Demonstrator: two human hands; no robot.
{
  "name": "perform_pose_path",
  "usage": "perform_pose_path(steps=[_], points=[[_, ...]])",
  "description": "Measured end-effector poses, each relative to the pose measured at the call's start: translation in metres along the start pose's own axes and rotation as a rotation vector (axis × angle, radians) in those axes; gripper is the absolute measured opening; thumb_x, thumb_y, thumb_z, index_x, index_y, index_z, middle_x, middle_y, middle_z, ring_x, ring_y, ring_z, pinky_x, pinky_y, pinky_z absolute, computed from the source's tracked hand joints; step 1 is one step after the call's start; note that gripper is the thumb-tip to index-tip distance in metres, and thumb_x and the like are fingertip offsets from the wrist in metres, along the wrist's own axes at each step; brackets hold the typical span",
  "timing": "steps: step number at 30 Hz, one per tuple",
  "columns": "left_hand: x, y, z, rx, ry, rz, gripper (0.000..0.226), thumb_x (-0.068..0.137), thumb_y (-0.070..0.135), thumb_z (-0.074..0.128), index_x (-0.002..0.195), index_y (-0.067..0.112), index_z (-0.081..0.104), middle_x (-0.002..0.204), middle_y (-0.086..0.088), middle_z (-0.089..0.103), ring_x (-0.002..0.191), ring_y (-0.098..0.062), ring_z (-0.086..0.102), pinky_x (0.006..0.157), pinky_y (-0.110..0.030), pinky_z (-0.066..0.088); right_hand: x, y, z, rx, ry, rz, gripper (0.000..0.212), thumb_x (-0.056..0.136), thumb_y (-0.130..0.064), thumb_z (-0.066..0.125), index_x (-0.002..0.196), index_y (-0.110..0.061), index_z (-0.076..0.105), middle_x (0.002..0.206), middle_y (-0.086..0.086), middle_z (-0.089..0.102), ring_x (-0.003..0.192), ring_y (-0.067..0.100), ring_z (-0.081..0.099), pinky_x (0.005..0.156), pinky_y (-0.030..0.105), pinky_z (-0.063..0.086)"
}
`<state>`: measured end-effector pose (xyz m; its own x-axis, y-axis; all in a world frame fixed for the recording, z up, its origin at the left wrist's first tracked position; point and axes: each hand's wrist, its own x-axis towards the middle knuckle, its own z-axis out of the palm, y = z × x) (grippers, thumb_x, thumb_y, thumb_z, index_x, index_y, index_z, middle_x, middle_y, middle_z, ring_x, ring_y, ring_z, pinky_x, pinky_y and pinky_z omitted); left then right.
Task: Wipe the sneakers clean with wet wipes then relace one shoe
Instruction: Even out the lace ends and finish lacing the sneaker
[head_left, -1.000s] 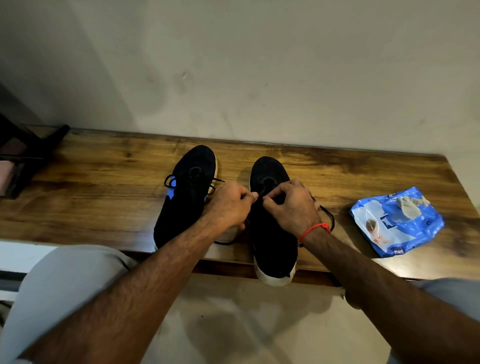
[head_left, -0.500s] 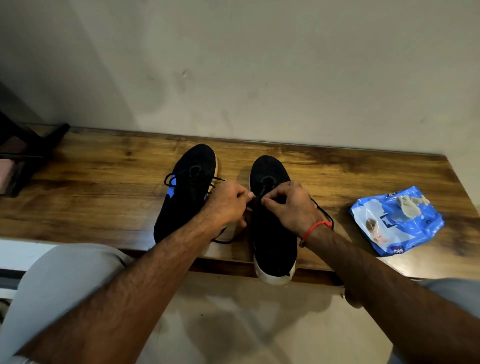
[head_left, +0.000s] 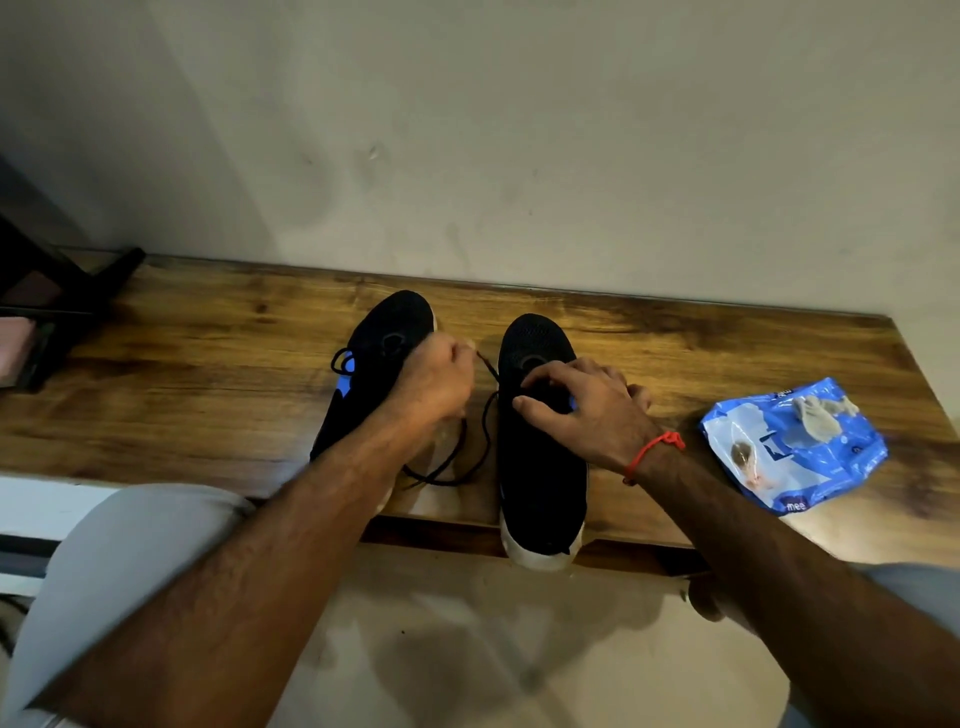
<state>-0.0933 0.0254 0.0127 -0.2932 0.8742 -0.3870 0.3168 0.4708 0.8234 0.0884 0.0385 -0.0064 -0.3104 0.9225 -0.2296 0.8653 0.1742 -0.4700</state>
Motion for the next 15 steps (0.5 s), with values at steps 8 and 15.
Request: perform_pose_path(steps=[8,15], points=[[0.003,0.007,-0.014,-0.385,0.046,0.222,0.020,0.108,0.037,0.043,0.112,0.022,0.056,0.075,0.007,0.051,0.061,-0.009,0.049,0.049,-0.023,0.043,-0.003,-0.003,0.002,-0.087,-0.016,-0.085,0.032,0.091,-0.062,0.047,0.119,-0.052,0.059,0.135,-0.008,0.041,0.130,0.022,0.030,0.104,0.052,0.022],[0.007,-0.025,-0.008,0.812,-0.223,0.349,0.018,0.098,0.041,0.062,0.102,0.026,0.070,0.103,0.000,0.064,0.095,-0.015,0.062,0.085,-0.038,0.057,-0.001,-0.003,0.004,-0.190,-0.021,-0.098,0.040,0.085,-0.073,0.046,0.119,-0.054,0.055,0.134,-0.008,0.042,0.131,0.023,0.032,0.103,0.054,0.023]])
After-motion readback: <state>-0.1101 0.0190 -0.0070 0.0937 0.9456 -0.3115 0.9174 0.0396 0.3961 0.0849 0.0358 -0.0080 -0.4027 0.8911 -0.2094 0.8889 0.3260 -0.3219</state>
